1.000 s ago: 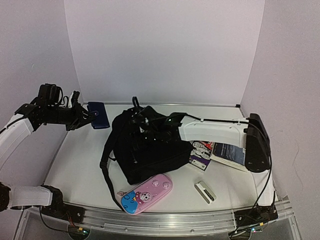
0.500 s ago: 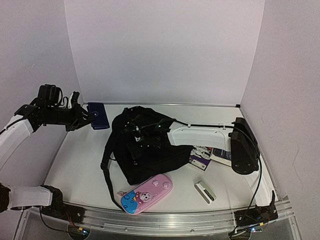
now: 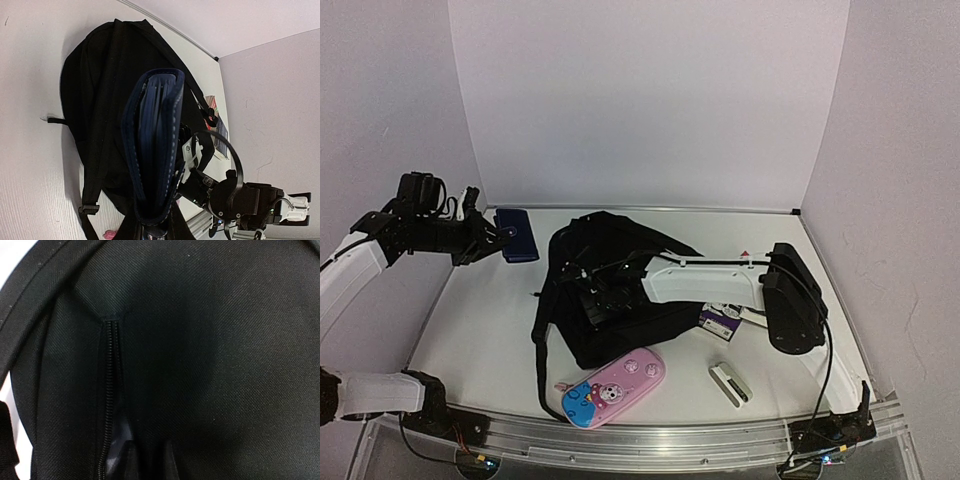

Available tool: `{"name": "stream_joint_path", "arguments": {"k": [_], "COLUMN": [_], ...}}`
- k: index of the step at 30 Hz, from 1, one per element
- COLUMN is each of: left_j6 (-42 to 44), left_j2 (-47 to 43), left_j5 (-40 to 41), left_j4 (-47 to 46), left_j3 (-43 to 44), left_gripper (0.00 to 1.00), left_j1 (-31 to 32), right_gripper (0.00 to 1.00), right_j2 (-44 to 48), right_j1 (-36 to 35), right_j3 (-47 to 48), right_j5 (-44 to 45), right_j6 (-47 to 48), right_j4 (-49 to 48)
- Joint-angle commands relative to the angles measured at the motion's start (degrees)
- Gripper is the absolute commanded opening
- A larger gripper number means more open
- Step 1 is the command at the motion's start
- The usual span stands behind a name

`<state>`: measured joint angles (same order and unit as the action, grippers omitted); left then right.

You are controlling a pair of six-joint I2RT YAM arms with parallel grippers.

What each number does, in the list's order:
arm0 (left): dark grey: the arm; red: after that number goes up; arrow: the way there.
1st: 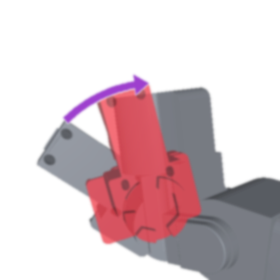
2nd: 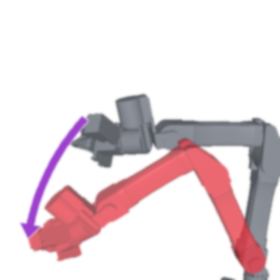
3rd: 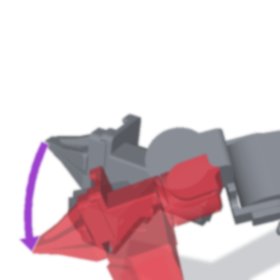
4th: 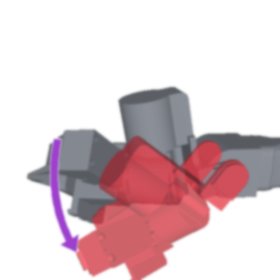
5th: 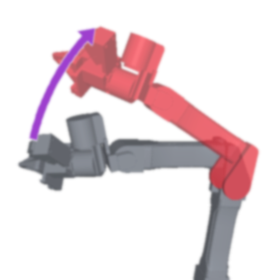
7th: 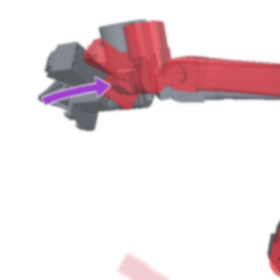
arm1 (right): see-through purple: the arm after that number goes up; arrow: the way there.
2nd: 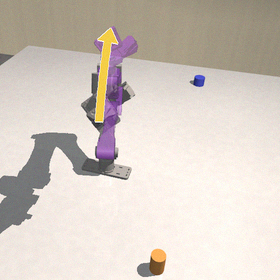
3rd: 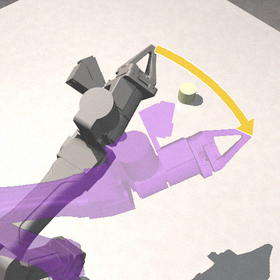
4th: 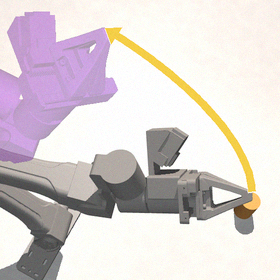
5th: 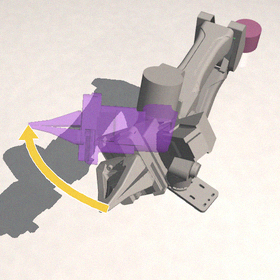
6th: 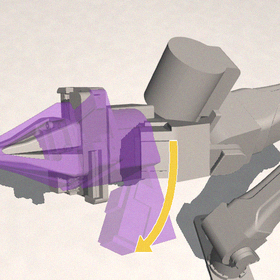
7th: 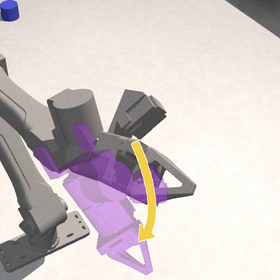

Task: Pack the student bag
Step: Place the personal item in the student bag.

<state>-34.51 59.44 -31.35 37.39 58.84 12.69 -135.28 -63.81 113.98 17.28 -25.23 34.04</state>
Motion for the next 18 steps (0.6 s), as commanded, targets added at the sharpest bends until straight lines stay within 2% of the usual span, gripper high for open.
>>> {"name": "stream_joint_path", "arguments": {"k": [1, 6, 12, 18], "left_j6": [-1.31, -10.84, -17.80, -21.57], "left_j2": [-0.93, -0.12, 4.42, 9.80], "left_j5": [-1.21, -7.58, -5.75, -6.62], "left_j4": [-3.60, -16.01, -28.57, -36.40], "left_j3": [-1.07, -8.88, -12.42, -14.15], "left_gripper": [0.00, 0.00, 0.00, 0.00], "left_j1": [-0.29, 1.71, 10.92, 13.50], "right_gripper": [0.02, 0.00, 0.00, 0.00], "right_j2": [0.48, 8.30, 17.78, 21.22], "right_j1": [2.08, 3.35, 3.96, 4.00], "right_j3": [1.16, -4.74, -15.28, -20.78], "right_j5": [4.57, -2.68, -10.13, -11.95], "right_j6": [-4.05, -7.51, -11.81, -14.31], "right_j4": [3.30, -5.78, -19.94, -25.94]}}
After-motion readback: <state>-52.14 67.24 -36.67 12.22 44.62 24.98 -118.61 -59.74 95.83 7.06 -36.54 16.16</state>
